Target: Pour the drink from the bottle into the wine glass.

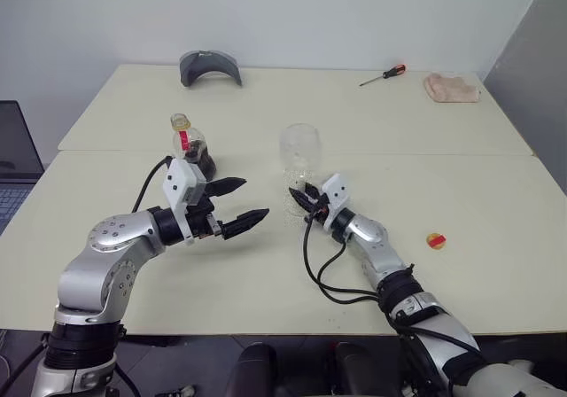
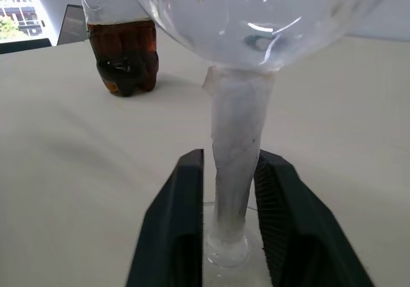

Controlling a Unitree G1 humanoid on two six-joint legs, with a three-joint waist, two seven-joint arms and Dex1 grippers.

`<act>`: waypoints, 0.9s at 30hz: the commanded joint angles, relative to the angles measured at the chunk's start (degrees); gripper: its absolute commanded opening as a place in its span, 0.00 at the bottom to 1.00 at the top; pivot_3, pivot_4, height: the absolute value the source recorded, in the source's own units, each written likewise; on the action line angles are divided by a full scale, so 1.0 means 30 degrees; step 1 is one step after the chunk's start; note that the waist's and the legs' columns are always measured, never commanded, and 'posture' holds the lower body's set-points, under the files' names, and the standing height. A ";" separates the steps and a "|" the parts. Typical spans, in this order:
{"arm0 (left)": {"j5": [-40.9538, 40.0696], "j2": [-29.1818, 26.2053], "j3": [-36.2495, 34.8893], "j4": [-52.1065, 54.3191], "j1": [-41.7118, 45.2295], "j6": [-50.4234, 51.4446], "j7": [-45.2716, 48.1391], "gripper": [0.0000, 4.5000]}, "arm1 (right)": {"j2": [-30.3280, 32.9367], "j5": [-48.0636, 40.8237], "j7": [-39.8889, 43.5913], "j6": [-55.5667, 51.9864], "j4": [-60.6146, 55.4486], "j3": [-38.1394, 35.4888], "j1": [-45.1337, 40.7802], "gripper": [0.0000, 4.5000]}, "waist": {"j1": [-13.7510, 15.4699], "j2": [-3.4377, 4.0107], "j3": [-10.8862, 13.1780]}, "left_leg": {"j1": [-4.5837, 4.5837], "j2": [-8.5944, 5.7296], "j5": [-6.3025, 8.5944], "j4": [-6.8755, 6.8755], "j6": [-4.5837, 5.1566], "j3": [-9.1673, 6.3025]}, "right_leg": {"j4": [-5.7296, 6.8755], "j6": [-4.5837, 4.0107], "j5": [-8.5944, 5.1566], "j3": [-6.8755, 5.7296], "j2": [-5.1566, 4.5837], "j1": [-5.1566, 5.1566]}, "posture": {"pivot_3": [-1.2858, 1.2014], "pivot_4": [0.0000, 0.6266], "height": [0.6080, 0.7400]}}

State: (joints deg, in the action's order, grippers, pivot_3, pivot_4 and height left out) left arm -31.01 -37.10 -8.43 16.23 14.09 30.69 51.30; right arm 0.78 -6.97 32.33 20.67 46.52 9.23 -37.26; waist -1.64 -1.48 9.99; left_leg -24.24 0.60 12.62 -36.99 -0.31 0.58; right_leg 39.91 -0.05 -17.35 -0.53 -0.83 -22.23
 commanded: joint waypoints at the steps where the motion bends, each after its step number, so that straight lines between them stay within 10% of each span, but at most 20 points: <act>1: -0.0252 -0.0339 -0.0392 0.0789 0.0236 -0.0112 -0.0175 1.00 | 0.0161 0.0270 0.0651 0.0542 -0.0258 -0.0141 -0.0180 0.56 | -0.0001 0.0000 0.0000 | 0.0001 0.0001 -0.0001 0.0000 0.0000 -0.0001 | 0.0001 0.0000 0.0000 0.0001 0.0000 -0.0001 | 0.52 0.24 1.00; 7: -0.0182 -0.0348 -0.0224 0.0606 0.0358 -0.0420 -0.0151 1.00 | 0.0373 0.0598 0.1001 0.0582 -0.0619 -0.0186 0.0121 1.00 | 0.0001 0.0000 0.0000 | 0.0003 0.0000 -0.0002 0.0003 -0.0002 -0.0001 | 0.0001 0.0000 0.0000 0.0000 0.0000 0.0000 | 0.52 0.24 1.00; 15: 0.0334 -0.0222 -0.0135 0.0143 0.0050 -0.1848 0.0274 1.00 | 0.1449 0.0037 0.2517 -0.1321 -0.3468 -0.0232 0.1252 1.00 | 0.0007 0.0000 0.0000 | 0.0003 0.0001 -0.0002 0.0002 -0.0004 0.0001 | 0.0001 0.0000 0.0000 0.0001 -0.0001 0.0003 | 0.52 0.24 1.00; 27: 0.0097 0.0938 -0.1130 0.2641 -0.3120 -0.2256 -0.2347 1.00 | 0.7452 -0.2111 0.5187 -1.1121 -1.8087 -0.0311 0.7463 1.00 | 0.0102 0.0002 -0.0001 | 0.0003 -0.0001 0.0004 0.0007 0.0002 -0.0008 | -0.0018 -0.0003 -0.0005 -0.0009 -0.0017 0.0013 | 0.52 0.24 1.00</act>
State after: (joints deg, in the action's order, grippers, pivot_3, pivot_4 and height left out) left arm -30.28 -34.76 -9.89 21.69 5.46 24.49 46.05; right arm 22.13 -11.41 46.78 -10.19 -0.62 9.51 -15.70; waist -1.34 -1.48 9.99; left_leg -24.23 0.59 12.64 -36.96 -0.30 0.56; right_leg 39.85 -0.05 -17.37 -0.56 -0.89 -22.19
